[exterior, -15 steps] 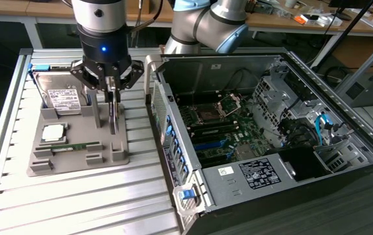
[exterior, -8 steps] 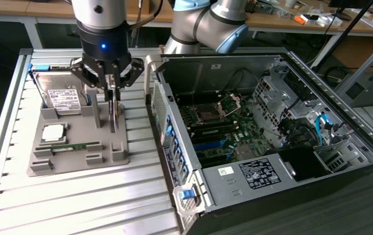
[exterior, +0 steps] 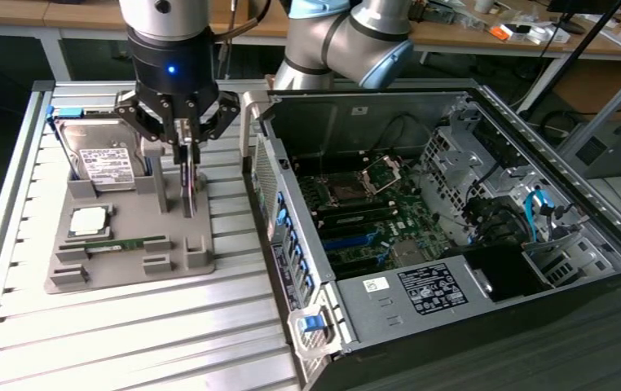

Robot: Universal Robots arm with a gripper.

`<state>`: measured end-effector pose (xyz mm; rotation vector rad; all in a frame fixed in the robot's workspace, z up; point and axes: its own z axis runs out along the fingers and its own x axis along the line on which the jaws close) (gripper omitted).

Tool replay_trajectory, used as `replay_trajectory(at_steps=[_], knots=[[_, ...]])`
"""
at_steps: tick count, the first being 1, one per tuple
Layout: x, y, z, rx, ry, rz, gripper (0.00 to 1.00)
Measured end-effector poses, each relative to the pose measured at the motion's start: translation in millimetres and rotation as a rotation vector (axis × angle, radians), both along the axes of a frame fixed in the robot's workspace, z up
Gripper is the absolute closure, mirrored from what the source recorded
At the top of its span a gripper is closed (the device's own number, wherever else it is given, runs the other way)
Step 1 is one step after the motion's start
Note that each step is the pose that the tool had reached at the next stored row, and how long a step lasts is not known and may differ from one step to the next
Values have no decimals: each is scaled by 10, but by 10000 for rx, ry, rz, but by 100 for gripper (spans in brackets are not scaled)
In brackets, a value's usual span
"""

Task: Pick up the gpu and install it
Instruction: 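Pick up the gpu and move the gpu toward the slot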

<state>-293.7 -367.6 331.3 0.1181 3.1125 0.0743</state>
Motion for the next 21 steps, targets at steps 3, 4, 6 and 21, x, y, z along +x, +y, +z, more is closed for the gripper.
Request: replay_trajectory(at_steps=[3,4,6,21], knots=[[0,0,23,0,0,0,73],[0,0,38,0,0,0,73],[0,0,64,0,-1,0,73],[0,0,180,0,0,0,73]])
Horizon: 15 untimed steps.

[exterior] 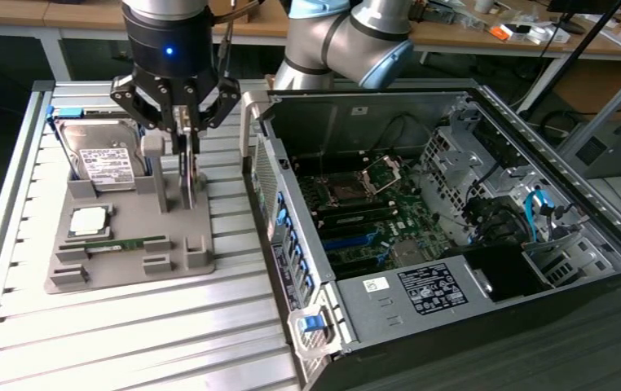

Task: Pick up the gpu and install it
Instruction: 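Pick up the gpu and move the gpu toward the slot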

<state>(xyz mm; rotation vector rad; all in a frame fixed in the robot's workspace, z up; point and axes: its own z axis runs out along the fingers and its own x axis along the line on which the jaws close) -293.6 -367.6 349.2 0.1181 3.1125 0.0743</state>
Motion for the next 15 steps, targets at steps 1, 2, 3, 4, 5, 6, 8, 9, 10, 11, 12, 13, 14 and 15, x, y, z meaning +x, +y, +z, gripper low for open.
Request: replay_trajectory(at_steps=[1,2,3,4,5,6,8,9,10,11,12,13,14,15], knots=[[0,0,5,0,0,1,73],[0,0,12,1,-1,0,73],[0,0,17,1,0,0,73],[0,0,25,0,0,0,73],[0,0,32,1,0,0,73],[0,0,39,1,0,0,73],[0,0,54,0,0,0,73],[0,0,64,1,0,0,73],[0,0,73,1,0,-1,73],[0,0,81,1,0,0,73],[0,0,89,1,-1,0,73],[0,0,96,1,-1,0,73],[0,0,104,1,0,0,73],[0,0,110,1,-1,0,73]])
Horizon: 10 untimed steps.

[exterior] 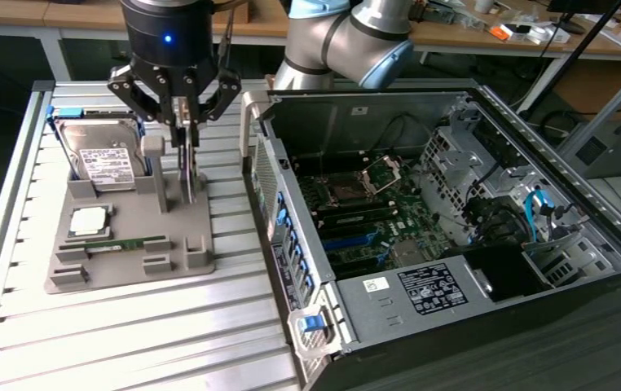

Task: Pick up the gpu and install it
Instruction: 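Pick up the gpu and move the gpu toward the slot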

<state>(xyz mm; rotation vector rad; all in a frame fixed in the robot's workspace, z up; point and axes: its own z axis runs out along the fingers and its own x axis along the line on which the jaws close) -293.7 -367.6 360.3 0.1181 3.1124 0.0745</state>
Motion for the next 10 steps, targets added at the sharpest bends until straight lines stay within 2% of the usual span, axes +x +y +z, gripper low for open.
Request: replay_trajectory(at_steps=[10], knots=[[0,0,73,0,0,0,73]])
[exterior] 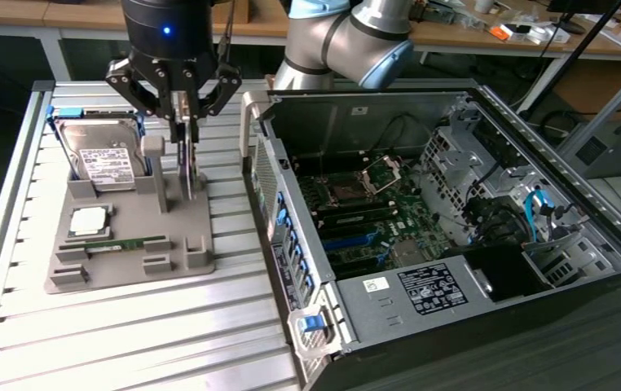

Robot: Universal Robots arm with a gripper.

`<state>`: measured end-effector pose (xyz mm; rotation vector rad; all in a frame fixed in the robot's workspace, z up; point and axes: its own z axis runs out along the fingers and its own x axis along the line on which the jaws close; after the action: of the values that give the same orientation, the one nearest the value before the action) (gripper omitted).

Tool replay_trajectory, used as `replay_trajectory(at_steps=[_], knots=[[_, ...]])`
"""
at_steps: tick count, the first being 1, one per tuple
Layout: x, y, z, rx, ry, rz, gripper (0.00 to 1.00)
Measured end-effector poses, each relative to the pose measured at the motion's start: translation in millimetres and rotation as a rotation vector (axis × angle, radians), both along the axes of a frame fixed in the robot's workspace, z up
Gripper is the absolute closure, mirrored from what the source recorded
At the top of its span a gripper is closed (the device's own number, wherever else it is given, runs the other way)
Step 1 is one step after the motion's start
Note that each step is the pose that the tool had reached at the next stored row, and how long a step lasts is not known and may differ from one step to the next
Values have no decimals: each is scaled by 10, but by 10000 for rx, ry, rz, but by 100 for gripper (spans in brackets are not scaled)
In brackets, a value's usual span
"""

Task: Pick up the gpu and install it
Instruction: 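Pick up the gpu and move the gpu toward the slot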

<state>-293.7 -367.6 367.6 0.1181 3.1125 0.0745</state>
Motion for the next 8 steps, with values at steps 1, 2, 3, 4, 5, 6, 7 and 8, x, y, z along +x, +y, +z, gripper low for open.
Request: replay_trajectory(at_steps=[1,2,3,4,5,6,7,8], knots=[[0,0,10,0,0,0,73],[0,0,16,1,-1,0,73],[0,0,21,2,-1,0,73],[0,0,29,1,0,0,73],[0,0,36,1,0,0,73],[0,0,42,2,0,0,73],[0,0,48,2,-1,0,73],[0,0,56,2,1,0,73]])
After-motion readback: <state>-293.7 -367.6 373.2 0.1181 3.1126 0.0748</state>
